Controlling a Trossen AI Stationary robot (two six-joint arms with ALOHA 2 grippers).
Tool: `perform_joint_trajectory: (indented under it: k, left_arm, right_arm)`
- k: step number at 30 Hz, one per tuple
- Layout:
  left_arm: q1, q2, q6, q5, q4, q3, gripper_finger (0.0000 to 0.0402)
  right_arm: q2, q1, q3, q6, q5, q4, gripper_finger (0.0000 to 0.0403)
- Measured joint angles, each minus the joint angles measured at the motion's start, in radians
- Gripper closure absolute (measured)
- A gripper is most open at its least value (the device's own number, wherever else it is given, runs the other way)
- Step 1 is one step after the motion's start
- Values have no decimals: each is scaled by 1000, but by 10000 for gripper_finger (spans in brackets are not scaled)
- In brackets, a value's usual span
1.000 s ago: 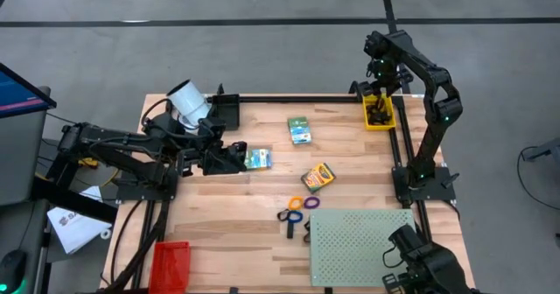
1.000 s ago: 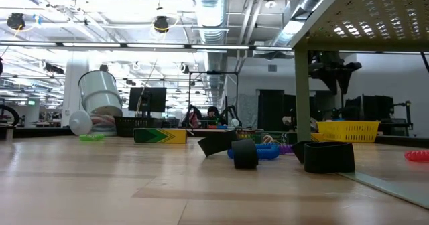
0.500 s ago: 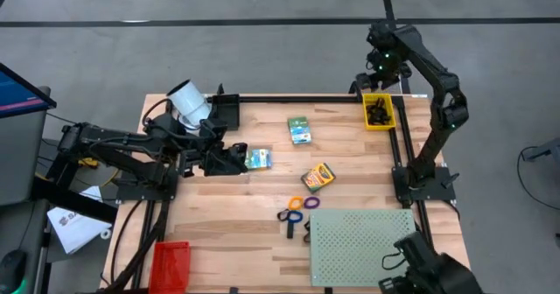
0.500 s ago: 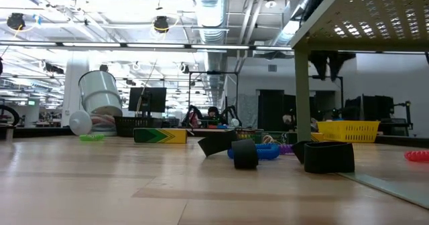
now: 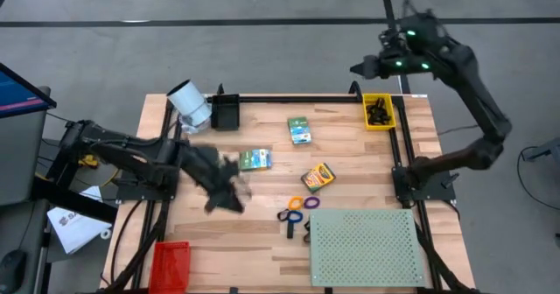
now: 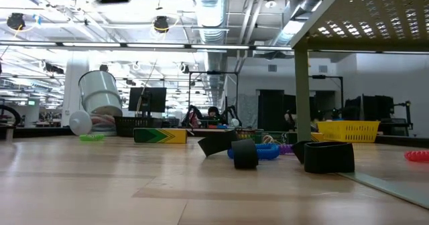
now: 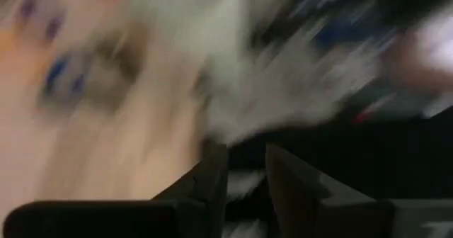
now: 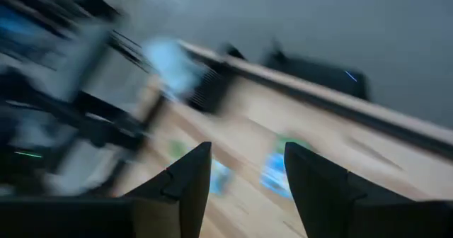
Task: Pick & Place Office Desk Supplies
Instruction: Put the black rubber band into the yellow bin
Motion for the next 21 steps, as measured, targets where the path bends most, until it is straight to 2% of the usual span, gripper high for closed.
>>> perform_joint_trajectory:
  k: [3,7,10,12,15,21]
  left_arm:
    - [-110,17,227,-83,-229,-3,309]
    - [-218,61,472,-257,-234,0,303]
    - [-242,136,597,-407,-142,0,290]
    - [-235,207,675,-447,-66,0,279]
    - [-200,319,757,-461,66,0,260]
    - [-108,523,795,-464,311,0,233]
  right_arm:
    - [-66,76,1,80,21,105,227]
    - [-112,172,2,142,115,169,227]
    - [-121,236,2,161,174,169,226]
    - [-119,274,1,164,199,164,225]
    - [-112,309,1,165,240,157,225]
    - [-111,317,0,176,251,154,224]
